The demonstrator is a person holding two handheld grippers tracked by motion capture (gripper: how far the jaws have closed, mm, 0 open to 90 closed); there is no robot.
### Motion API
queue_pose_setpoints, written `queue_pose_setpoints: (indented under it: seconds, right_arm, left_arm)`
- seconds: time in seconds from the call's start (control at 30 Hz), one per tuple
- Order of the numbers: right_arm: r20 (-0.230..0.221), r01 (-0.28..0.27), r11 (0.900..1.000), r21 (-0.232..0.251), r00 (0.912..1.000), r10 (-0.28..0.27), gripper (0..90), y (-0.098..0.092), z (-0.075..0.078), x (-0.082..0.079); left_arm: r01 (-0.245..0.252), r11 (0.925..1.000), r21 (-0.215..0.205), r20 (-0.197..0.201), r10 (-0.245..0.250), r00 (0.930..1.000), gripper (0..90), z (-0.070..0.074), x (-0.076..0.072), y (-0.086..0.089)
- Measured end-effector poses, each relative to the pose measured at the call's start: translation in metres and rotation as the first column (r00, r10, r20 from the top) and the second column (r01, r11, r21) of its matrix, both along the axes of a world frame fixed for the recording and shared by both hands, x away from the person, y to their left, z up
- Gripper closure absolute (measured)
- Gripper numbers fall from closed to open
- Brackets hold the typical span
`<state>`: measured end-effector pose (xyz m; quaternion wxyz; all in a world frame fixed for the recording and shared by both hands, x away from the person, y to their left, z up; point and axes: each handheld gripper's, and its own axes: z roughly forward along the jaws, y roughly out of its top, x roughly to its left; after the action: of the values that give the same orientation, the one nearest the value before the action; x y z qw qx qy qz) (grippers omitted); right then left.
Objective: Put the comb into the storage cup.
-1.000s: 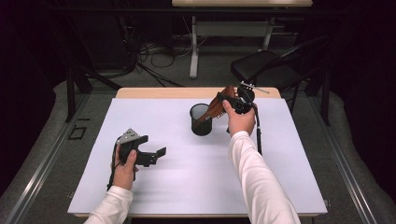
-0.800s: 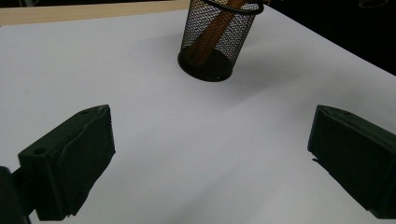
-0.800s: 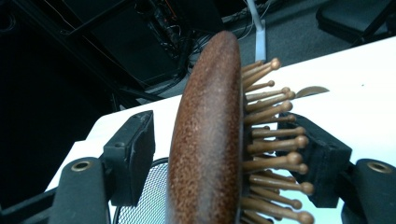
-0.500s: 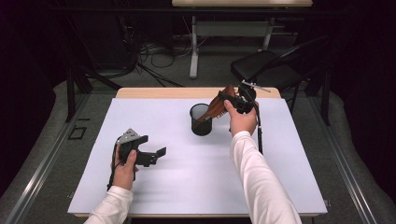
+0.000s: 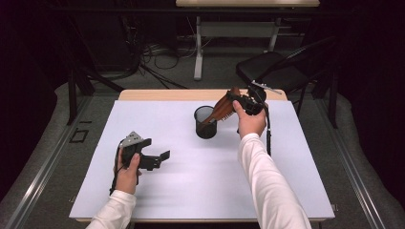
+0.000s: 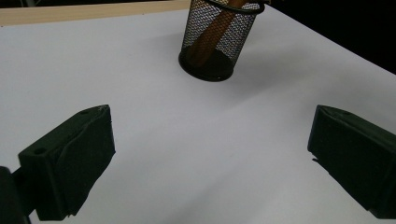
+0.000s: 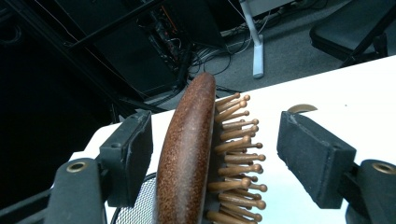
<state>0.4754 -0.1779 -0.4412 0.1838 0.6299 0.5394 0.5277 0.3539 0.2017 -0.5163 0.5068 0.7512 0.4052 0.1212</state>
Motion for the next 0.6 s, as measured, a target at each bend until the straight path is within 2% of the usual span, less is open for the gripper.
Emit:
queue_pose_setpoints:
  seconds: [0.33,0.43,0.5,0.6]
  right_arm:
    - [0.047,0.039,0.999,-0.015,0.9982,-0.038,15.0,-0.005,0.005,-0.002]
    - [0.043,0.068,0.997,-0.039,0.9969,-0.066,11.3,-0.008,0.006,-0.001]
    - [0.023,0.078,0.995,-0.061,0.9968,-0.077,8.2,-0.009,0.006,0.000]
    - [0.020,0.056,0.998,-0.042,0.9983,-0.055,6.0,-0.012,0.007,0.000]
  left_arm:
    - [-0.001,1.0000,0.001,0.000,0.001,1.0000,1.0,0.000,0.000,0.000]
    - [-0.001,1.0000,0.001,0.000,0.001,1.0000,1.0,0.000,0.000,0.000]
    - [-0.001,1.0000,0.001,0.000,0.001,1.0000,1.0,0.000,0.000,0.000]
    - [-0.001,1.0000,0.002,0.001,0.001,1.0000,1.0,0.000,0.000,0.000]
